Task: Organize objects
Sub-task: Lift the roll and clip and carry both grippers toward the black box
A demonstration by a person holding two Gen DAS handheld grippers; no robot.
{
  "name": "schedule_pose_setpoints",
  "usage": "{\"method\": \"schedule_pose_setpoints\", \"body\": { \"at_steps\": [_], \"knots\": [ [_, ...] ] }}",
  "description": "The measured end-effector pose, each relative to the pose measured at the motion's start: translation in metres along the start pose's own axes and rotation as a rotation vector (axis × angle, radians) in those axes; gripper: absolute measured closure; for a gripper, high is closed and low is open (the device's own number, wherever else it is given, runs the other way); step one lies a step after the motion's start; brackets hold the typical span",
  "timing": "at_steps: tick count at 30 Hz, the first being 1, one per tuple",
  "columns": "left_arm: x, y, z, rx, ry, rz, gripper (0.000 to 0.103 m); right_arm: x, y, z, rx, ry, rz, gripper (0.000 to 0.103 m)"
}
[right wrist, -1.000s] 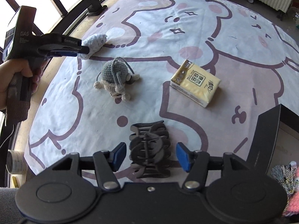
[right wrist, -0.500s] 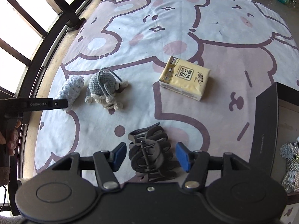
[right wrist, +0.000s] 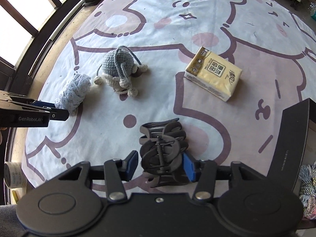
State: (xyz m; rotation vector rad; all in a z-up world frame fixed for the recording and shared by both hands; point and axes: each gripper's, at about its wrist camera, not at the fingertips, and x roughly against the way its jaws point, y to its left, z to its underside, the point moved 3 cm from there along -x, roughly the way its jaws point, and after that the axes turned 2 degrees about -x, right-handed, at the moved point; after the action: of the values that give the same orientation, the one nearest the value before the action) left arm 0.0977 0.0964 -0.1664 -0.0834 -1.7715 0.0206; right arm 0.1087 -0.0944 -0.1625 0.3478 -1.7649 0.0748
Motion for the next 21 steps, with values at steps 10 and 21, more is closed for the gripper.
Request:
{"method": "schedule_pose_setpoints", "body": {
  "at_steps": [10, 21],
  "knots": [
    [0.009, -0.019, -0.017, -0.138, -0.128, -0.064, 0.038, 0.011, -0.009, -0.003, -0.038, -0.036, -0.017, 0.057],
    [-0.018, -0.018, -0.030, -0.102, -0.059, -0.050, 0.050, 0.018, -0.019, 0.003, -0.046, -0.039, -0.004, 0.057]
  ]
}}
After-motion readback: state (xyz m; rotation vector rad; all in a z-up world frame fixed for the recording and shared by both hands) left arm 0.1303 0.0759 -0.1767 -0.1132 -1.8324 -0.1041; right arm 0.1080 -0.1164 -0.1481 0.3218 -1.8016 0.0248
